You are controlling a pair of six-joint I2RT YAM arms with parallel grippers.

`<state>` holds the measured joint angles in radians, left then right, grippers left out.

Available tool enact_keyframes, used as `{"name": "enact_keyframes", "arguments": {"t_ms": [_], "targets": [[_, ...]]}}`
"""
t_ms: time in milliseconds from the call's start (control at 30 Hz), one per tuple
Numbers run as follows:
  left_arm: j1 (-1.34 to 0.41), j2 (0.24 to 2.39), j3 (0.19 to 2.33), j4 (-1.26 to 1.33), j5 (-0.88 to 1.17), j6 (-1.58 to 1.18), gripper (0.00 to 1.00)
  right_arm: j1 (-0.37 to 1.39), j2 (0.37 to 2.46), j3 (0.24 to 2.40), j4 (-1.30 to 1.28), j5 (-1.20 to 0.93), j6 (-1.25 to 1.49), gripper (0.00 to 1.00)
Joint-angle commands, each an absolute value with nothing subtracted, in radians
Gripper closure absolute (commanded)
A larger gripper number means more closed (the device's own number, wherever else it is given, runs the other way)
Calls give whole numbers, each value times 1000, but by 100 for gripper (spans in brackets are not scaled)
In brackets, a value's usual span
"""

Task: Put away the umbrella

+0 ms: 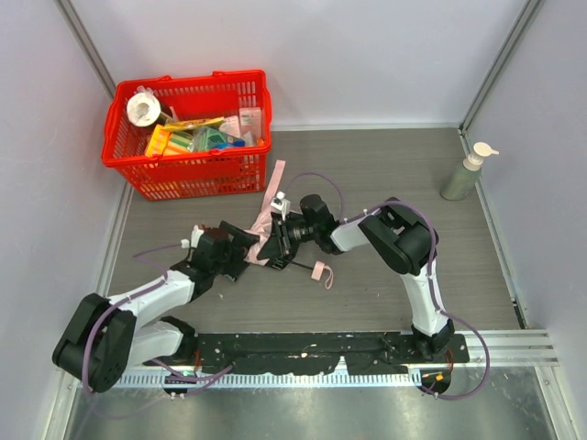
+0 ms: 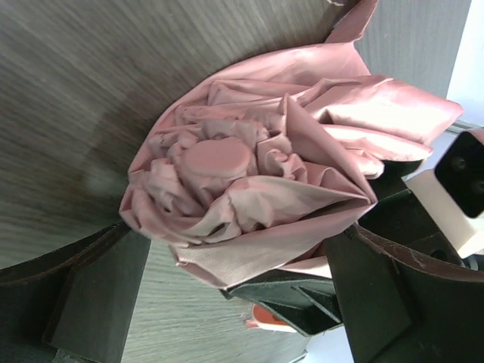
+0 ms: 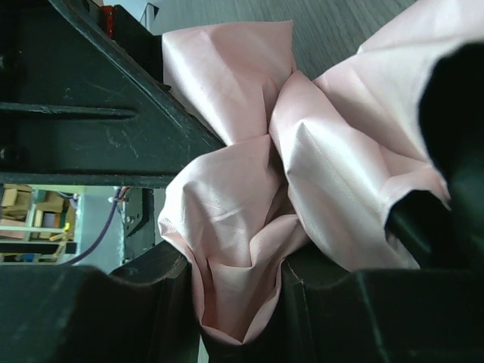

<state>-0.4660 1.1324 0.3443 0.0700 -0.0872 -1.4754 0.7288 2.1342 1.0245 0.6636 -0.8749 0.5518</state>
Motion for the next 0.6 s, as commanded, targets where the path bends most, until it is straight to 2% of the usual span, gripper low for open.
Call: {"name": "enact_keyframes", "arguments": {"t_ms": [0, 333, 467, 567], "targets": [[-476, 1195, 348, 106, -166, -1485, 0, 738, 2241, 979, 388, -928, 670, 99], [-479, 1310, 315, 196, -305, -1413, 1, 730, 2252, 973, 570, -1031, 857, 99], [-479, 1351, 229, 432, -333, -1373, 21, 730, 2252, 974, 595, -1058, 868, 99], [-479, 1365, 251, 451, -315, -1304, 40, 730, 2249, 974, 578, -1063, 855, 99]]}}
